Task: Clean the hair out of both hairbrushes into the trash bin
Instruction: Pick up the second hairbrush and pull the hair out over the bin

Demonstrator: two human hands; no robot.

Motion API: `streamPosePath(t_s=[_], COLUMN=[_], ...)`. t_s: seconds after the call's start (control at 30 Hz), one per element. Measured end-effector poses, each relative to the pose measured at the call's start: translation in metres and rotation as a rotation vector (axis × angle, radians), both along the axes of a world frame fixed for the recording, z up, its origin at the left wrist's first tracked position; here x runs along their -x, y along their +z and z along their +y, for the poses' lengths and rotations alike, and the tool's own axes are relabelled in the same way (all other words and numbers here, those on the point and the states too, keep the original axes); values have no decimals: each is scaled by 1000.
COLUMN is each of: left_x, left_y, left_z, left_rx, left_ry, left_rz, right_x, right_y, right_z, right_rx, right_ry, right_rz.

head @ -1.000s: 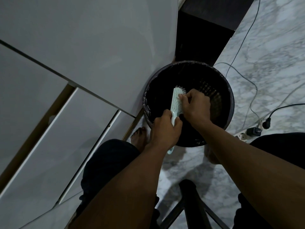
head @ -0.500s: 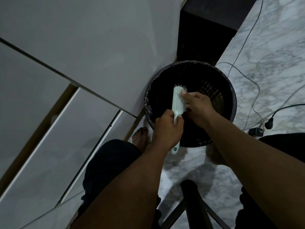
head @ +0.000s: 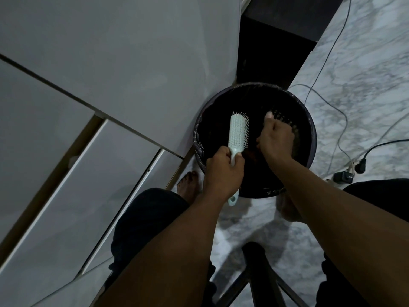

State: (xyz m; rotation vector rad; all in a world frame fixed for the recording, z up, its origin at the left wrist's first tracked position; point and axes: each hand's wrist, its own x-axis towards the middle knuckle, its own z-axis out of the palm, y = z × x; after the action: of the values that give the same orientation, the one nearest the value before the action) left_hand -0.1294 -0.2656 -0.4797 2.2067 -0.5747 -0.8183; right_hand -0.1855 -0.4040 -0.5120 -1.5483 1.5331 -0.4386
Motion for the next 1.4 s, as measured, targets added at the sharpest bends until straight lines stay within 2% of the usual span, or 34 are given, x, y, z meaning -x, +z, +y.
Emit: streamPosePath(t_s=[0.13,0.2,0.3,0.53,0.63,0.77,0.83,0.9,0.93,1.0,1.07,1.17,1.27,1.33,1.4], left_x=[1,1,1,7,7,6,6,5,5,5,5,4,4,3,2], left_y=[7,9,15,8,3,-1,-2,-2,-2,-2,-1,-2,0,5,10], left_z=[0,0,3,5,2,2,1,0,-1,-1,-1,-2,-3,-3,-1], left_rx=[-72,-98,-176,-131,-124,-86,-66,-49,-43,-48,-68,-53,-45,-36,-23], left_ry=[-27,-19,-78,-188,-169,-153,-128,-112,-113,-106,-88,-74,-67,-73,-80], left_rz=[-24,-21,-50,-121,-117,-121,-99,-79,-72,-62,-55,-43,-31,-31,-19], right_x=[-5,-8,-9,-6,-5,-1,-2,-3,-2,1,1,-1,-2,-3,-4], right_y=[12,14,16,10,9,7,8,13,15,12,7,3,3,10,24], right_z=[9,8,3,1,4,5,2,-3,-5,-4,2,2,1,3,3], right_rx=[26,68,31,46,108,63,-70,-348,-469,-555,-485,-320,-262,-312,-454], right_ry=[368,505,570,401,373,301,105,-132,-154,-18,62,37,38,-15,-118], right_rz=[-193,-153,-57,26,-2,19,-118,-328,-389,-392,-376,-277,-192,-243,-368])
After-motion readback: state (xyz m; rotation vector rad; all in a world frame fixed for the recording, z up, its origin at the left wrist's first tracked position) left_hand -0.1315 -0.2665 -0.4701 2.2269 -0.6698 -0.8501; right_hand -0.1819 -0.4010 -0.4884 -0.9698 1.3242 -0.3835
